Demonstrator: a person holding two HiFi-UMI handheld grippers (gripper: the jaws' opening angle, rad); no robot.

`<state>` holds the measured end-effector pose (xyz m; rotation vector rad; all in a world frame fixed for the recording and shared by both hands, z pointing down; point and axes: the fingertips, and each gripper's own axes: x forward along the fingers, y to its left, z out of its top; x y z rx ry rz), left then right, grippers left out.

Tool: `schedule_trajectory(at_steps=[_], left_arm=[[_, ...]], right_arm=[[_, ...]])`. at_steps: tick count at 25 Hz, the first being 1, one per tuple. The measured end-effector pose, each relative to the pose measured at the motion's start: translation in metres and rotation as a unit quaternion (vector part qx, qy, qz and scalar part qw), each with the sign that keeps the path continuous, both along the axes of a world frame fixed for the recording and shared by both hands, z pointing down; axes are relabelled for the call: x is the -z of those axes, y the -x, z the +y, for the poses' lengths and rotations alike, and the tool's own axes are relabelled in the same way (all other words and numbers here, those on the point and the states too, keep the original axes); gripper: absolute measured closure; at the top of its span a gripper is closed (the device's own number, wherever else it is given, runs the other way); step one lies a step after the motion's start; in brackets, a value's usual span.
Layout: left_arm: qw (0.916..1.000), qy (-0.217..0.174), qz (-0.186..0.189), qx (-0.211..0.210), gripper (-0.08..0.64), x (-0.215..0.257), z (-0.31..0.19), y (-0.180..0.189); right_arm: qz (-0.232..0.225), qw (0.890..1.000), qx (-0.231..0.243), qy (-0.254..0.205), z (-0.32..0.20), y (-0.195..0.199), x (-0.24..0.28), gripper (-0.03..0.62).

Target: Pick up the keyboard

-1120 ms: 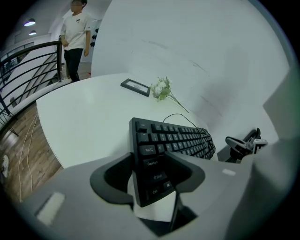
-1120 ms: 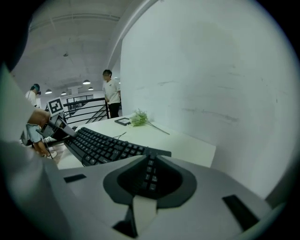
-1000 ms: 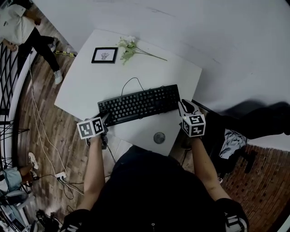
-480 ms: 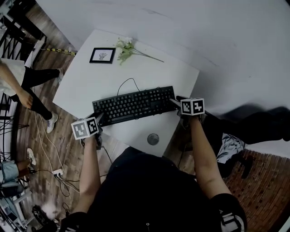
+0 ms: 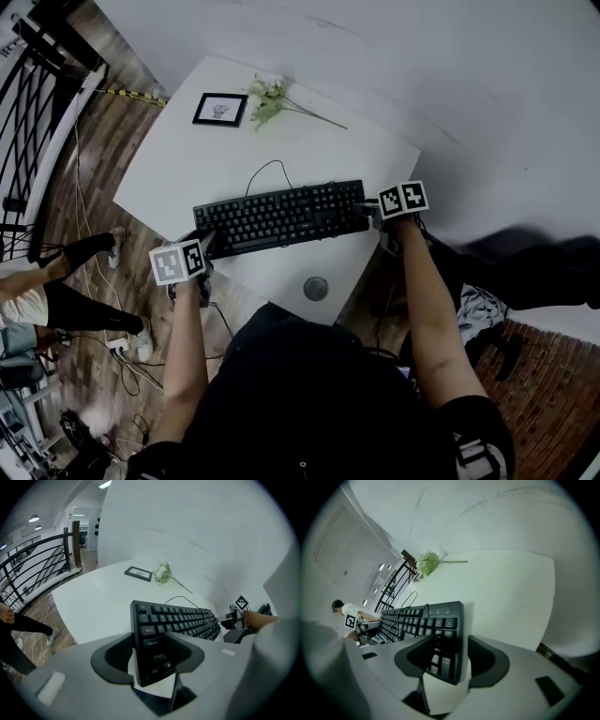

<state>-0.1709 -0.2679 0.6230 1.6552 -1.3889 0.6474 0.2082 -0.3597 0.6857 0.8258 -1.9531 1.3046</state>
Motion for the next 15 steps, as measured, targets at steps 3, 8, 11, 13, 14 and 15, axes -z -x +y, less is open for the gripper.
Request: schedule_trajectory(at_steps=[3, 8, 11, 13, 14, 15], left_arm=[[1.0000, 0.004, 0.003, 0.006, 0.345, -0.0013, 0.0010, 0.0014], [0.9997, 0.015, 0.012, 0.013, 0.345, -0.0065, 0.0026, 0.0030], [0.9996, 0.018, 0.016, 0.015, 0.347, -0.0071, 0.0013, 0.0016], [0.9995, 0.019, 0.020, 0.017, 0.347, -0.0076, 0.0017, 0.0009], [0.9994, 0.019, 0.023, 0.019, 0.347, -0.0080, 0.0023, 0.0006], [0.9993, 0.019, 0.025, 0.021, 0.347, -0.0082, 0.0030, 0.0005]], right_arm=[[0.001, 1.000, 0.015, 0.024, -0.0011, 0.0032, -0.0025, 0.405], [-0.010, 0.998, 0.019, 0.052, -0.0013, 0.0075, -0.0056, 0.407], [-0.021, 0.998, 0.013, 0.063, -0.0003, 0.0058, -0.0058, 0.407], [-0.020, 0.998, 0.011, 0.064, 0.0006, 0.0046, -0.0056, 0.407], [-0.017, 0.998, 0.011, 0.064, 0.0011, 0.0040, -0.0054, 0.407], [-0.013, 0.998, 0.012, 0.064, 0.0017, 0.0037, -0.0049, 0.407]])
